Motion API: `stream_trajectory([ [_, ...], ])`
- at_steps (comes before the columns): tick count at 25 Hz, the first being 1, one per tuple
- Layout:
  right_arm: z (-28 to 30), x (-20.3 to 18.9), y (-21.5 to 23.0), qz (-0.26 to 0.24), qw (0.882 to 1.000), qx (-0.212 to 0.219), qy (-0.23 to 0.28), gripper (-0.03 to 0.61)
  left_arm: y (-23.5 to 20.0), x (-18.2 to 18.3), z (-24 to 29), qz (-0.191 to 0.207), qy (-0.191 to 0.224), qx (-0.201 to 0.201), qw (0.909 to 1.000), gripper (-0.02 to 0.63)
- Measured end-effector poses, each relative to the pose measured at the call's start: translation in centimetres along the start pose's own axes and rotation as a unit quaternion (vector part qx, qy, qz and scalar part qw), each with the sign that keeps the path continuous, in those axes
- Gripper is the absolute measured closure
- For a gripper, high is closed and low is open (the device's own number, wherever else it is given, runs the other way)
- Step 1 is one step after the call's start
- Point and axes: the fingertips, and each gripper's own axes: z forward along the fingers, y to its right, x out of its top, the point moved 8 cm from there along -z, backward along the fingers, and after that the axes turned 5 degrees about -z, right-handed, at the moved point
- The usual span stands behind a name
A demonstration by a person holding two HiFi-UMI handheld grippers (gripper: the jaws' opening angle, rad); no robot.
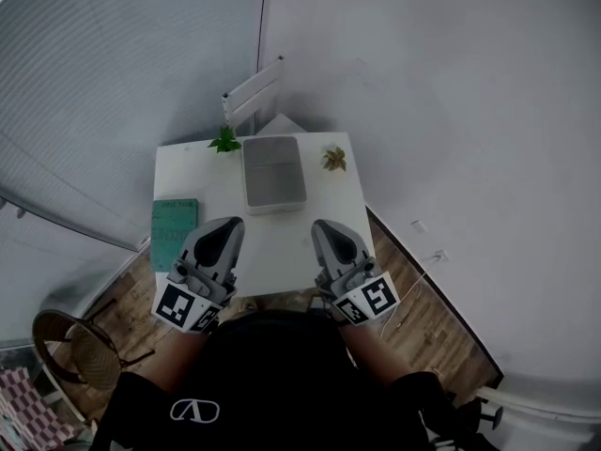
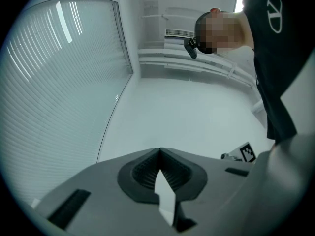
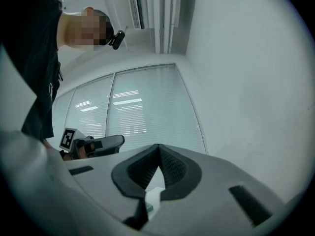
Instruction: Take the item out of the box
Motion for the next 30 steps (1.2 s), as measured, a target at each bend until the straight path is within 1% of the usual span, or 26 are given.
stream_trajectory([
  [6,1.2,-0.4,1.6,0.012,0.999,0.035,-0.008,0.574,0.6,-0.3,1.1,0.004,0.001,0.028,0.9996,0.609],
  [9,1.3,-0.6,2.3,0.021,0.999,0.044,-0.01,0.575,1.0,-0.3,1.3,0.007,-0.002,0.037,0.9993,0.609],
  [14,1.2,-0.8,3.2,0.039,0.998,0.051,-0.009,0.574,1.7,-0.6,1.8,0.006,-0.006,0.044,0.999,0.609],
  [19,1.3,-1.3,3.1,0.046,0.997,0.065,-0.013,0.574,1.9,-1.1,2.0,0.002,-0.007,0.046,0.9989,0.609],
  [20,1.5,-1.3,3.1,0.059,0.996,0.073,-0.007,0.574,1.9,-1.1,2.0,0.001,-0.008,0.047,0.9989,0.609],
  [21,1.7,-1.3,3.3,0.088,0.993,0.081,0.008,0.575,1.9,-1.2,2.0,-0.001,-0.009,0.048,0.9988,0.609],
  [22,1.9,-1.3,3.6,0.136,0.987,0.085,0.032,0.449,1.9,-1.3,2.0,-0.003,-0.011,0.05,0.9987,0.609],
  [23,2.2,-1.3,4.1,0.197,0.975,0.084,0.059,0.133,1.8,-1.4,2.0,-0.005,-0.012,0.052,0.9986,0.609],
  [24,2.5,-1.4,4.7,0.256,0.96,0.083,0.081,0.029,1.8,-1.5,2.0,-0.006,-0.013,0.054,0.9985,0.609],
  [25,2.7,-1.4,5.1,0.302,0.945,0.084,0.096,0.029,1.8,-1.6,2.0,-0.007,-0.014,0.056,0.9983,0.609],
  [26,2.9,-1.5,5.5,0.329,0.935,0.089,0.102,0.02,1.8,-1.7,2.0,-0.008,-0.016,0.058,0.9982,0.609],
  [28,3.4,-1.8,5.9,0.364,0.92,0.099,0.105,0.008,1.7,-2.0,1.9,-0.009,-0.019,0.062,0.9978,0.609],
  [29,3.6,-2.1,6.1,0.388,0.909,0.102,0.108,-0.006,1.6,-2.2,1.8,-0.01,-0.021,0.064,0.9976,0.609],
  [30,3.9,-2.4,6.4,0.417,0.896,0.105,0.114,-0.006,1.5,-2.3,1.7,-0.011,-0.023,0.067,0.9974,0.609],
])
